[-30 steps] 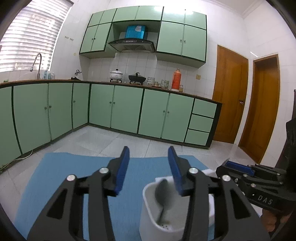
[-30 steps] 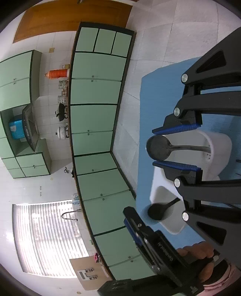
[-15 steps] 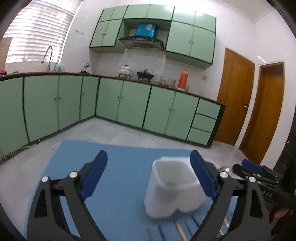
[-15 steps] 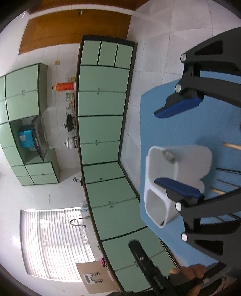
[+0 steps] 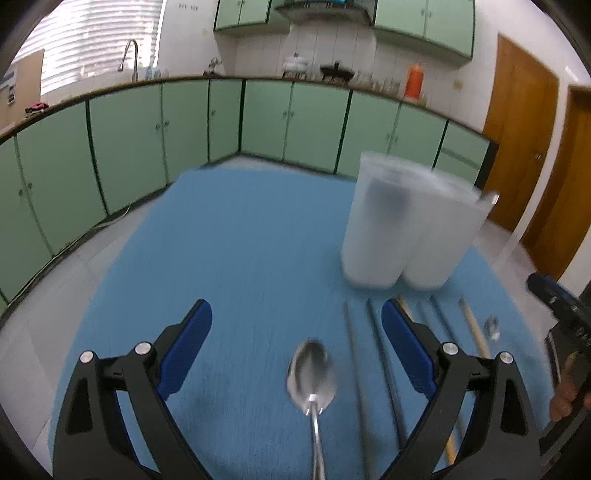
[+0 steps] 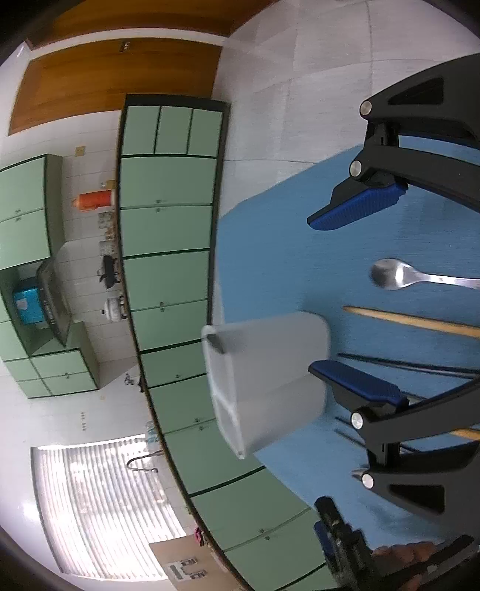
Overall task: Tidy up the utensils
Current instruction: 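Reach the left tool to the metal spoon while the right tool reaches the fork-handled spoon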
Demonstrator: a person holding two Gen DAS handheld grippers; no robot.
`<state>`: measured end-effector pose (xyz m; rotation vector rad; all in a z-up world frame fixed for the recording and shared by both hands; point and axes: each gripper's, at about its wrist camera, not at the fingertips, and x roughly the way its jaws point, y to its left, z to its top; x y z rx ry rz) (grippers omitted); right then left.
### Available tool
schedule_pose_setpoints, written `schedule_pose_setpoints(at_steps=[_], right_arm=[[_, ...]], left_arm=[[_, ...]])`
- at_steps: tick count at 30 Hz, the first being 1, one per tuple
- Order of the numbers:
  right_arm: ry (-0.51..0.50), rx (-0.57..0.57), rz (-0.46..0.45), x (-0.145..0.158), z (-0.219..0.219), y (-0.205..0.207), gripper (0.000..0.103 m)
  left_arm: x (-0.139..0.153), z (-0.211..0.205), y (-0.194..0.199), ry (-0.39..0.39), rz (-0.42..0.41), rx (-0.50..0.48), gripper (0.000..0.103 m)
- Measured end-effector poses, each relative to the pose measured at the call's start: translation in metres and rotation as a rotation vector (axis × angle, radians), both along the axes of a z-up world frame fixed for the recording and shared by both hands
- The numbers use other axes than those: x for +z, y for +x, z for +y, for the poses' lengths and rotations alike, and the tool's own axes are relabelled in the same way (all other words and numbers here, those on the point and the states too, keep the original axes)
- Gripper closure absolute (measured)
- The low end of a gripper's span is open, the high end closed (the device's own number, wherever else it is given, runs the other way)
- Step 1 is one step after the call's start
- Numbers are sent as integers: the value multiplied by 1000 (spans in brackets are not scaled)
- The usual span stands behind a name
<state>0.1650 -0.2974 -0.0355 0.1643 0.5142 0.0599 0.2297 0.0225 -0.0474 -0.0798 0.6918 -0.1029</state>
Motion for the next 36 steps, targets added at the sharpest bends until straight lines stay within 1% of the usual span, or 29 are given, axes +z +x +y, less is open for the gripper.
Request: schedule_pose_setpoints(at_steps=[3,6,11,14,16,20,23,25,29,31,32,33,34,36], right_arm=[[1,3,20,-10,-1,-7,31],[-2,1,30,-15,-2,-11,31],[3,-4,39,-19,-6,-13,31],[6,-7,46,-20,-6,-12,31],[2,-9,51,-22,-6,-12,31],[-13,-9,56,-24,-4,-10,31],[-12,-5,62,-25,-3,-8,31],[-12,-3,64,-26,-3,-8,31],[-13,-1,80,-28,-3,-6,31],[-18,5,89,-29,-3,-4,31],[-23,7,96,-30,-3,-3,31],[-29,7,103,-32,-1,-3,31],[-36,5,114,-33,-2,-1,31],[-46,1,134,-35,-1,0,32]], left_arm=[[-16,1,0,20,58,5,13],[-28,2,3,49,98,12,13],[-39,1,5,42,150,14,13],[-43,4,9,24,171,12,13],[-45,7,12,16,189,15,23],[-45,6,14,14,189,15,27],[-44,3,17,21,192,12,34],[-44,0,17,30,191,-2,41],[-43,-6,17,42,190,-19,43],[-43,-8,16,40,188,-28,52],[-43,-9,16,39,187,-34,55],[-43,-10,16,38,186,-38,60],[-43,-10,15,37,185,-44,68],[-43,-12,15,38,183,-51,69]])
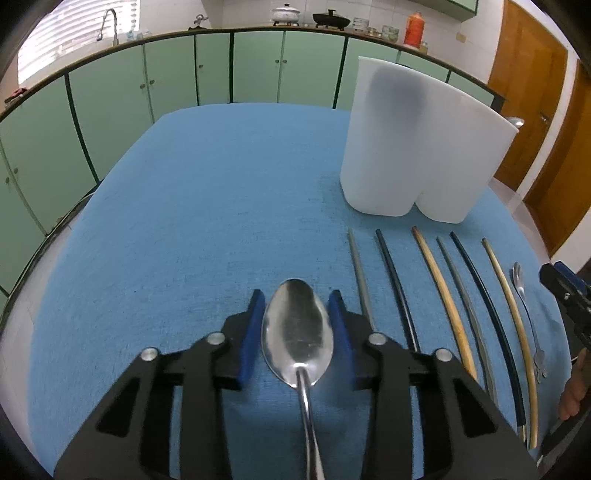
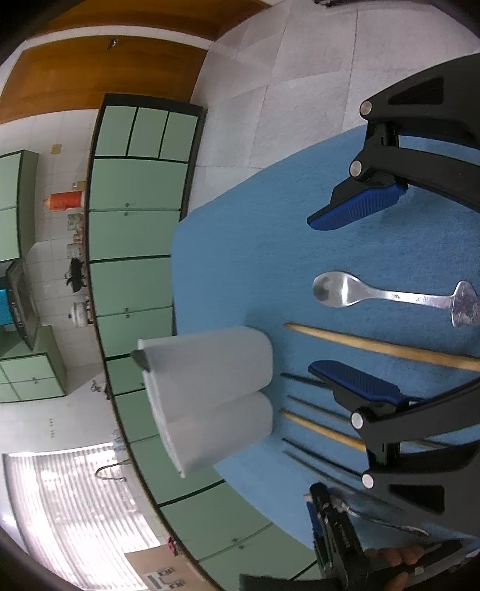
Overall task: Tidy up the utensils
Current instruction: 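Reach the left tool to the metal spoon while the right tool reaches the fork-handled spoon, then close the left tool on the metal spoon while the right tool grasps the fork-handled spoon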
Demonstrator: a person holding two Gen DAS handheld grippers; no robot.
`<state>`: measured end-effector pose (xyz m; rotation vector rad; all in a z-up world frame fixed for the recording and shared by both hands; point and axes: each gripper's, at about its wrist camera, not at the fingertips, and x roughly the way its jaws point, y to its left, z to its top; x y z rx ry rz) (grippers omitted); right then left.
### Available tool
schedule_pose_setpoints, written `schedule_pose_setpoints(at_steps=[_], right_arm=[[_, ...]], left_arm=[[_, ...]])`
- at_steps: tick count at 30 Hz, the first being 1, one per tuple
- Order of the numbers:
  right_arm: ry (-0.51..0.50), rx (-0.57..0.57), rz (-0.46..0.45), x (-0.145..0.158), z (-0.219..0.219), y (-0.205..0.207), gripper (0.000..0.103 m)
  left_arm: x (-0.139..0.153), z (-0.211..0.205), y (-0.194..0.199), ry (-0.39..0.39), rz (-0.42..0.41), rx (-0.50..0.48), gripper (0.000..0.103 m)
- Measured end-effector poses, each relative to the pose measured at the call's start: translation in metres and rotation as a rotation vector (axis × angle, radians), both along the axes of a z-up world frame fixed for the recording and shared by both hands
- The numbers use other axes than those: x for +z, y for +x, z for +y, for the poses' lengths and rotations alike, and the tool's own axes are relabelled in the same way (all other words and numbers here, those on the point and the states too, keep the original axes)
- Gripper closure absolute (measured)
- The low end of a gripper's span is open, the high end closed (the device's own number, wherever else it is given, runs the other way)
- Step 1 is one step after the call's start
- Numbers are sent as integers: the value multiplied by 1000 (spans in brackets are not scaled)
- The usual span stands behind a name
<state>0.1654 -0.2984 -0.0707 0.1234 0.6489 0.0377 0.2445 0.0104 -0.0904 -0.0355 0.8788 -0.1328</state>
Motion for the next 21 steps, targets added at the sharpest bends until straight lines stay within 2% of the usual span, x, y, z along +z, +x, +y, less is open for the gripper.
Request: schedule_pose_setpoints(at_steps=[4,9,16,21], right_arm=[[-39,3,40,-4,3,4,34],[-48,7,83,-10,1,9,48],[-43,19,129,-15,-1,19,53],[-44,15,172,-21,0,29,62]], left_arm=[[1,1,0,-18,-1,1,69],[2,1,0,-30,-3,5,69],[4,3,-2,-29,-16,7,69],[5,2,-4,-29,-21,4,69]])
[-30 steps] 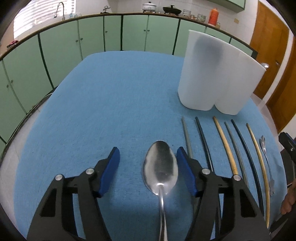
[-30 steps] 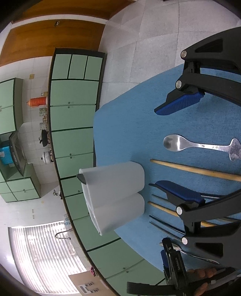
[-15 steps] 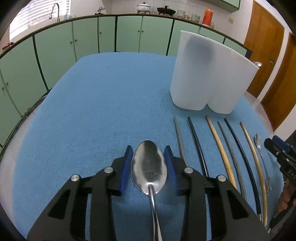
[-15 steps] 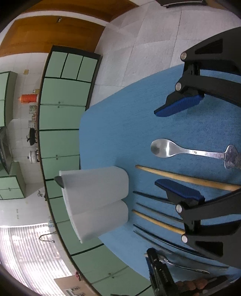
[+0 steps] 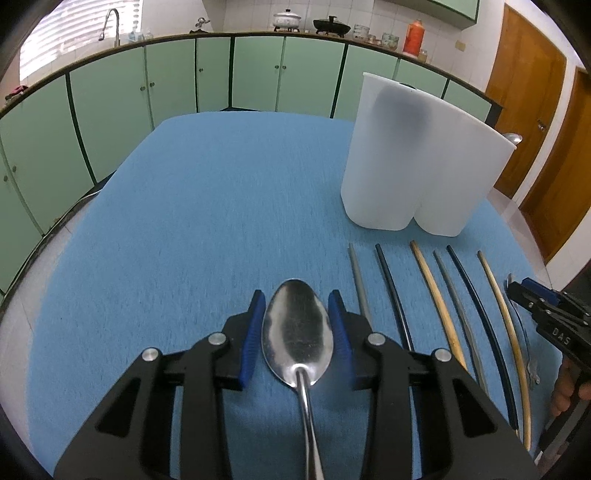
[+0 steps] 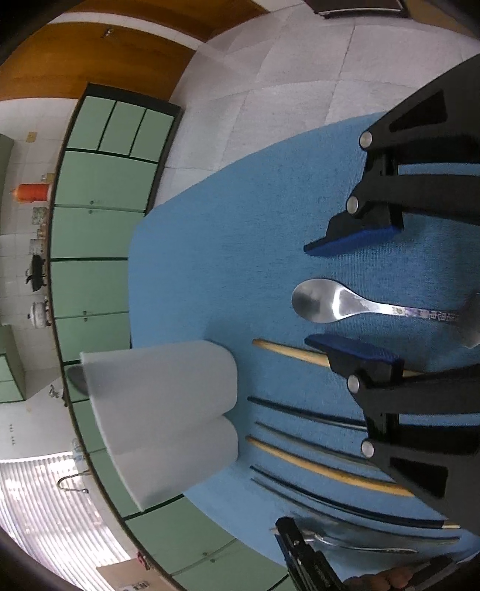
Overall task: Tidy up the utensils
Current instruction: 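Close the left tool on the metal spoon while the right tool grasps the fork-handled spoon, then lower both spoons into the white holder and open both tools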
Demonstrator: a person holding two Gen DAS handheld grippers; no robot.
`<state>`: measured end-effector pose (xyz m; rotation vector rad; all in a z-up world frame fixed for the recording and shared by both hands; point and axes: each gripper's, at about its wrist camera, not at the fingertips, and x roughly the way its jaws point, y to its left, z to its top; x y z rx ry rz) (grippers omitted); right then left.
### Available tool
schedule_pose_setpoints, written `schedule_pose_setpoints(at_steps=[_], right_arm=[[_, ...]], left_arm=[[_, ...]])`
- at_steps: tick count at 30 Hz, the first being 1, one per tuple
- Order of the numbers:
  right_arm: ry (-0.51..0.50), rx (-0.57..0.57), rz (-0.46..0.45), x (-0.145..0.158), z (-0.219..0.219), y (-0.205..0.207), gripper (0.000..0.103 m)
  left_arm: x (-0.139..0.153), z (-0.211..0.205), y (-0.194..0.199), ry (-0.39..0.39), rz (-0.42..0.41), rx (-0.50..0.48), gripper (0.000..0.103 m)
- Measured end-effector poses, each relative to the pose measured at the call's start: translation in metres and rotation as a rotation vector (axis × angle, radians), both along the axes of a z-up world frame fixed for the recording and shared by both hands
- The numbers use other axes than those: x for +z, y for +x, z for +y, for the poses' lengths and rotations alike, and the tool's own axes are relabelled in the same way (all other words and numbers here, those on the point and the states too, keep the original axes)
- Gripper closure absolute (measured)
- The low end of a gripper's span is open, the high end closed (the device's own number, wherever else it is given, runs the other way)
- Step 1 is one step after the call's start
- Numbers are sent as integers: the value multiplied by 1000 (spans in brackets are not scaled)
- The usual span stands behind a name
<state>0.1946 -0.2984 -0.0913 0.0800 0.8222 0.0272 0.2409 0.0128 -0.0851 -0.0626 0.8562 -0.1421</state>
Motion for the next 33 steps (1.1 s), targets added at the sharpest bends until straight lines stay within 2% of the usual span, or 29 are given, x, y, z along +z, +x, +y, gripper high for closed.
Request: schedule_pose_setpoints(at_steps=[6,11,20,33], right_arm=[[-13,-5,26,-2,4,5,64],[-53,3,39,-2,13,8,76],[-37,-3,12,3,11,-1,77],[34,33,-218,46,1,-51,77]], left_arm=[[2,0,3,-5,-1,-6,69],[3,0,3,-4,-6,-7,69],[9,2,-4,-13,-24,-8,69],[36,-1,-33,-75,-161,-38,69]])
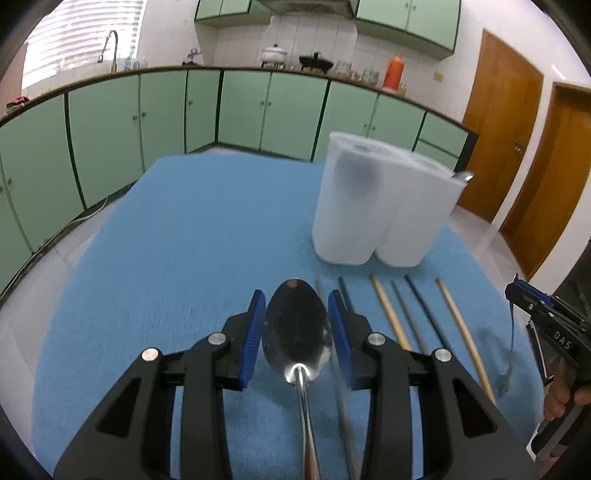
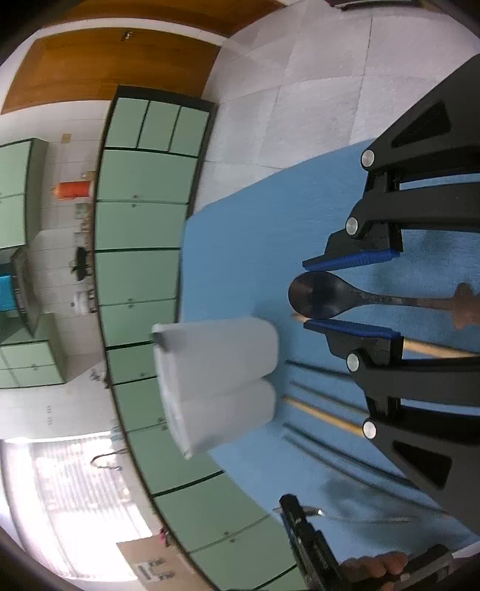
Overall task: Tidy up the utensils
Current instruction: 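Lower both spoons into the white holder and open both tools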
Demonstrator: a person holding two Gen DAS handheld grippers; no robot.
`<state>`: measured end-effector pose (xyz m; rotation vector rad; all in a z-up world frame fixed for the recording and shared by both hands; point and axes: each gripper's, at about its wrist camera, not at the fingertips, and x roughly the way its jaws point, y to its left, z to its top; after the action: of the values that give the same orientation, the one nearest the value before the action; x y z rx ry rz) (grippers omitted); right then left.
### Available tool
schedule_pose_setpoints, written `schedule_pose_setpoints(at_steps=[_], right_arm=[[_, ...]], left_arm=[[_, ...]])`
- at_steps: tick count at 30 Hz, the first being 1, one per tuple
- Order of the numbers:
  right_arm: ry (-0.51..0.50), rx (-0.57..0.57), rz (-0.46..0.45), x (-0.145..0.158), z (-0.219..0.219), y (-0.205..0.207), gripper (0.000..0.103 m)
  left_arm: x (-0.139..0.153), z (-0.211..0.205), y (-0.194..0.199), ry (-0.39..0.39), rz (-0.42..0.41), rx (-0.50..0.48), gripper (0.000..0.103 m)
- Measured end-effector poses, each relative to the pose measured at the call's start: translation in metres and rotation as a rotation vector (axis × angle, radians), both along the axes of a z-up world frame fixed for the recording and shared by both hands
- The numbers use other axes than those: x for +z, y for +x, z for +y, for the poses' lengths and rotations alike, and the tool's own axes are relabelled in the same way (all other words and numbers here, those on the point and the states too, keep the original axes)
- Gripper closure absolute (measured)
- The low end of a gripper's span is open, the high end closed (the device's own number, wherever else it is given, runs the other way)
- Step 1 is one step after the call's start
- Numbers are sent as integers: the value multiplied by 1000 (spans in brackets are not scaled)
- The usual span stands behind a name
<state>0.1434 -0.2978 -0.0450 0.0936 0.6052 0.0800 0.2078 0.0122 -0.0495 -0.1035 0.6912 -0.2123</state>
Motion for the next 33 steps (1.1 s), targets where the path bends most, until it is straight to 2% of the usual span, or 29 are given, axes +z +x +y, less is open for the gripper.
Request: schedule_pose_setpoints(at_steps=[7,15,33], right_arm=[[24,9,-101,27,-3,-17,77],[25,21,-174,50,0,-25,77],[4,74,-290,99,13,-15,77]], left_arm=[[24,-4,-17,-26,-135,-15,69],[47,-7,-34,-40,-272,3,69],[93,-8,-24,-48,-410,11,69]])
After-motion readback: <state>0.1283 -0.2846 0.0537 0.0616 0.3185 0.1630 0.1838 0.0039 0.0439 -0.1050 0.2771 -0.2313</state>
